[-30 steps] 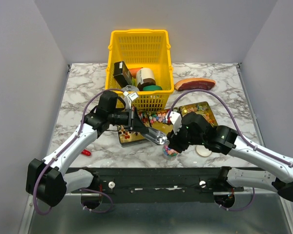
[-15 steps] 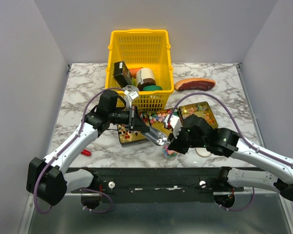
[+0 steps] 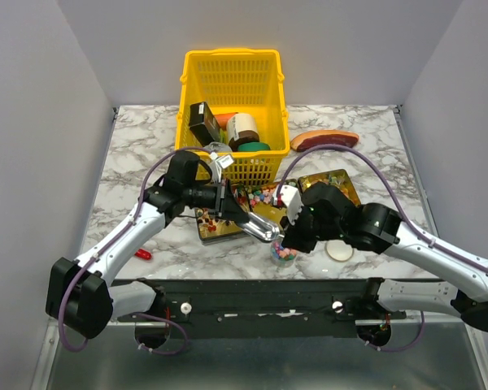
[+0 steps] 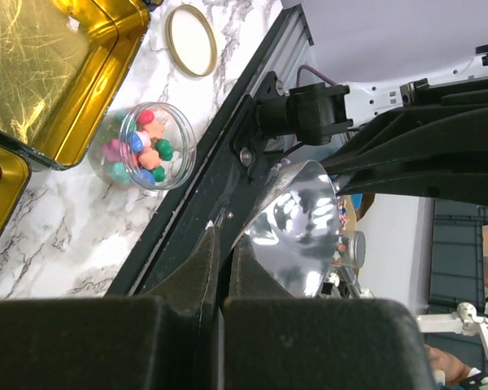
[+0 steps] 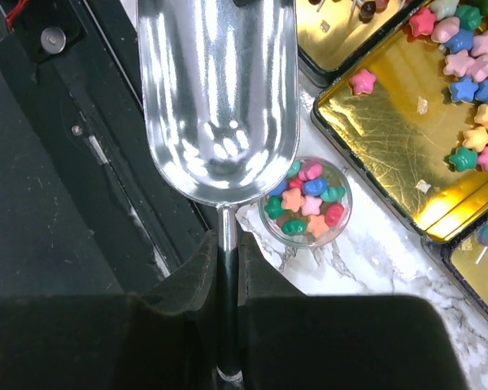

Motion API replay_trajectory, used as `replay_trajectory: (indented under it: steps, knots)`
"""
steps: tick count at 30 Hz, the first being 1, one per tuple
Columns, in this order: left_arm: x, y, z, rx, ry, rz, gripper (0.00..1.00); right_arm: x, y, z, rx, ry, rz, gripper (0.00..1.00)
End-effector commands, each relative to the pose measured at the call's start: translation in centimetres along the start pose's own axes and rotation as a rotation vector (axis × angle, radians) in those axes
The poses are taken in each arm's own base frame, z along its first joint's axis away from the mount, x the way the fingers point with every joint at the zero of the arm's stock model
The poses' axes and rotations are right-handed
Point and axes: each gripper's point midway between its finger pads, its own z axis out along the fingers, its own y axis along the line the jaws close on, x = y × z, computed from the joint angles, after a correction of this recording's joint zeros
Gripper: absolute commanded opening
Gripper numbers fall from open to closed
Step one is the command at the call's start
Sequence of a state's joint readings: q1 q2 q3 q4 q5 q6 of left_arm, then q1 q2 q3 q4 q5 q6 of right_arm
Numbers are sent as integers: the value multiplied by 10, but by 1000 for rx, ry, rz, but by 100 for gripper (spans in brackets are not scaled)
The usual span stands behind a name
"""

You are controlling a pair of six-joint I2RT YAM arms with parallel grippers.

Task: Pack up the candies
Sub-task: Adjust the spatula.

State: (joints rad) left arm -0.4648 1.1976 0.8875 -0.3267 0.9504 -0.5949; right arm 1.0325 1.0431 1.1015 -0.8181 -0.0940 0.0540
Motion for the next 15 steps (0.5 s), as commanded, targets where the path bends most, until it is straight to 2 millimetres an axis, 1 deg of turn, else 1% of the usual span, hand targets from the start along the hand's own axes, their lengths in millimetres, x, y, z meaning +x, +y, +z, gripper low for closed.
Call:
replay_trajectory:
  steps: [1,2,3,4,5,6,8,9,11,12,13,14,15]
  knots:
    - [21,53,-3,-217,22,-23,3,-52,-14,-17,87,-148,54,1]
    - [20,54,-4,-229,16,-18,9,-48,-15,-13,91,-118,55,1]
    - [17,55,-5,-246,9,-14,28,-46,-16,-11,94,-104,57,1]
    - [13,60,-7,-282,-9,-4,40,-44,-16,-10,96,-92,61,1]
    - [9,60,-9,-299,-25,5,55,-39,-17,-7,98,-66,64,1]
    - [2,60,-12,-321,-45,16,72,-35,-16,-3,95,-41,65,1]
    - [-9,65,-20,-386,-96,33,85,-25,-16,2,94,11,70,1]
    - [-16,64,-24,-406,-120,46,92,-20,-16,9,91,46,74,1]
    - [-28,66,-35,-469,-180,70,97,-12,-15,13,86,91,77,1]
    - [-34,64,-40,-488,-209,84,99,-10,-17,16,91,108,79,1]
    - [-39,63,-46,-513,-241,98,99,-6,-17,21,91,135,78,1]
    - [-44,58,-54,-528,-282,119,99,-1,-18,24,95,166,80,1]
    - [-51,61,-62,-575,-328,129,99,-4,-19,24,99,173,82,1]
